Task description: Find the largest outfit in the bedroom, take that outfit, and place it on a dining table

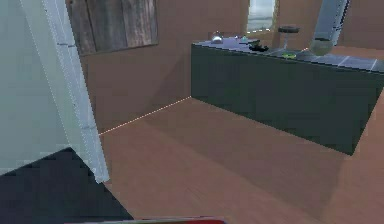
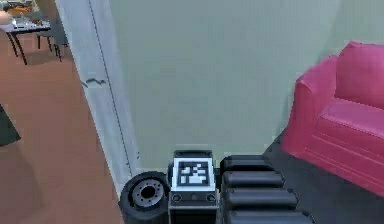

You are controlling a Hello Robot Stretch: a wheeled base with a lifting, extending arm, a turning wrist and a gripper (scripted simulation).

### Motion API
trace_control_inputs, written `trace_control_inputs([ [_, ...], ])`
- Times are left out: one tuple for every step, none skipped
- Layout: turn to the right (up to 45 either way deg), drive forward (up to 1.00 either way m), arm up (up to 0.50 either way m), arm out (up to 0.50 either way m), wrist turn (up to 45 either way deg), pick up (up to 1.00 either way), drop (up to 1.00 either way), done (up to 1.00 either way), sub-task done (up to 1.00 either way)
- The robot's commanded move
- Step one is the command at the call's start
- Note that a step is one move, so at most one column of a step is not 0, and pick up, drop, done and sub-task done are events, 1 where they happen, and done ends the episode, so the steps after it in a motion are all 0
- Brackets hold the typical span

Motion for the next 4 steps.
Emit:
trace_control_inputs([
  [9.0, 0.0, 0.0, 0.0, 0.0, 0.0, 0.0, 0.0, 0.0],
  [0.0, 0.3, 0.0, 0.0, 0.0, 0.0, 0.0, 0.0, 0.0],
  [45.0, 0.0, 0.0, 0.0, 0.0, 0.0, 0.0, 0.0, 0.0],
  [3.0, 0.0, 0.0, 0.0, 0.0, 0.0, 0.0, 0.0, 0.0],
])
